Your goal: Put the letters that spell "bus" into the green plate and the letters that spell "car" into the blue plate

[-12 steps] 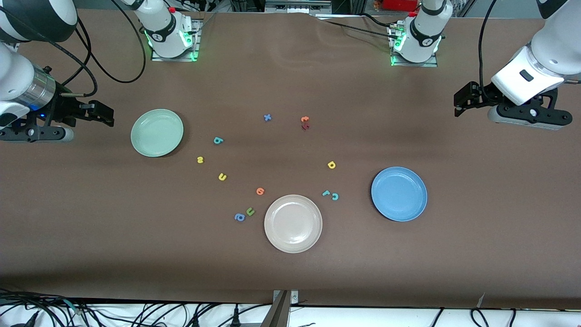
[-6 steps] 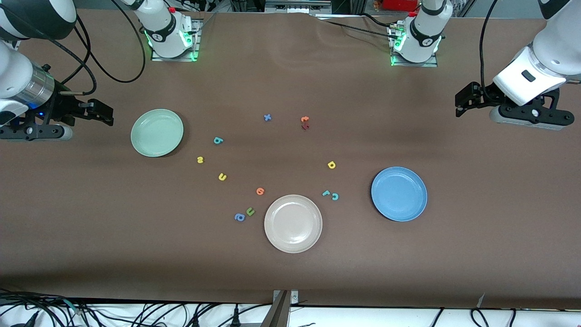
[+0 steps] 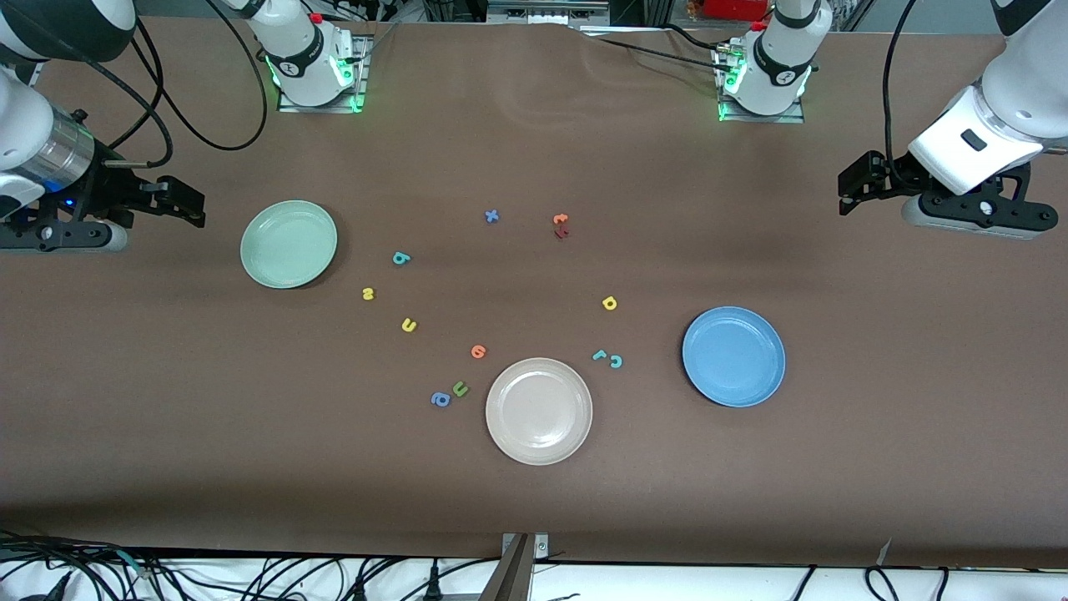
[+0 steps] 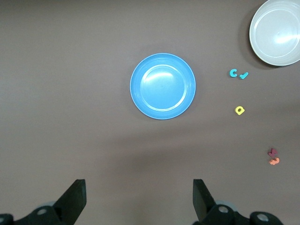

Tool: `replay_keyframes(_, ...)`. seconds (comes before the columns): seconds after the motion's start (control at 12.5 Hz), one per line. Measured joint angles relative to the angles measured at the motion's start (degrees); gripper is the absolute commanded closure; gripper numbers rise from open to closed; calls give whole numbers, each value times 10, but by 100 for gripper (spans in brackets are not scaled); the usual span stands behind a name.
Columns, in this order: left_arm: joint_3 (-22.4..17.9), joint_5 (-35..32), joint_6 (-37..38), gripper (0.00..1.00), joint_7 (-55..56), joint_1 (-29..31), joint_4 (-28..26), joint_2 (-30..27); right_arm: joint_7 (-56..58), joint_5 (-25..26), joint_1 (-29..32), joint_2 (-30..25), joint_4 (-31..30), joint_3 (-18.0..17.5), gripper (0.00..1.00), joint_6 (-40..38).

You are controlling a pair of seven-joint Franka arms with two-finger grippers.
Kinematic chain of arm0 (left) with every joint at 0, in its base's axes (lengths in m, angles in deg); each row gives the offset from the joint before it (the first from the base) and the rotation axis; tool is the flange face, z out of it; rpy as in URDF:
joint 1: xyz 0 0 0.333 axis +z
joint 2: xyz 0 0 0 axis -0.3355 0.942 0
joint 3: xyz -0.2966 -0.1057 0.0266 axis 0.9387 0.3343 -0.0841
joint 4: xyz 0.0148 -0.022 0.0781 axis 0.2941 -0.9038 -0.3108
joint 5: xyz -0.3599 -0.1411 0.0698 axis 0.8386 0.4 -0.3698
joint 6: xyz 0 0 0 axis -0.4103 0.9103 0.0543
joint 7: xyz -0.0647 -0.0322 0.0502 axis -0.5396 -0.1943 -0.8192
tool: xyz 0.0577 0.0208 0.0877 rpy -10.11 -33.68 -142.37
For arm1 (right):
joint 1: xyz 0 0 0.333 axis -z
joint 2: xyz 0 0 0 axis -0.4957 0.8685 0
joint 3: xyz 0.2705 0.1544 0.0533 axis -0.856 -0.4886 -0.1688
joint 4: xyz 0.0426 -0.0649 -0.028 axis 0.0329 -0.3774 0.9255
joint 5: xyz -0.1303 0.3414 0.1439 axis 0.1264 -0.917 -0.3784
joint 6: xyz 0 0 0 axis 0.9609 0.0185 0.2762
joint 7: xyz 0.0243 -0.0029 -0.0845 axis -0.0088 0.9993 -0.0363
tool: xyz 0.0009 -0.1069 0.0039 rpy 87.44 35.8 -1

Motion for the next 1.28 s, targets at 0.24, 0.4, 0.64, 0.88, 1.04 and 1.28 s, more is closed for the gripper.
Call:
replay_keyframes(0.24, 0, 0, 0, 0, 0, 0, 0, 0, 0, 0, 0, -1, 0, 0, 0, -7)
replay_keyframes(0.4, 0, 0, 0, 0, 0, 0, 0, 0, 0, 0, 0, -1, 0, 0, 0, -9)
replay_keyframes(0.64, 0, 0, 0, 0, 0, 0, 0, 0, 0, 0, 0, 0, -2, 1, 0, -10)
replay_keyframes(0.88, 0, 0, 0, 0, 0, 0, 0, 0, 0, 0, 0, 0, -3, 4, 0, -10)
replay_keyframes(1.04, 0, 0, 0, 0, 0, 0, 0, 0, 0, 0, 1, 0, -3, 5, 1, -10)
replay_keyframes(1.28, 0, 0, 0, 0, 0, 0, 0, 0, -1, 0, 0, 0, -3, 5, 0, -10)
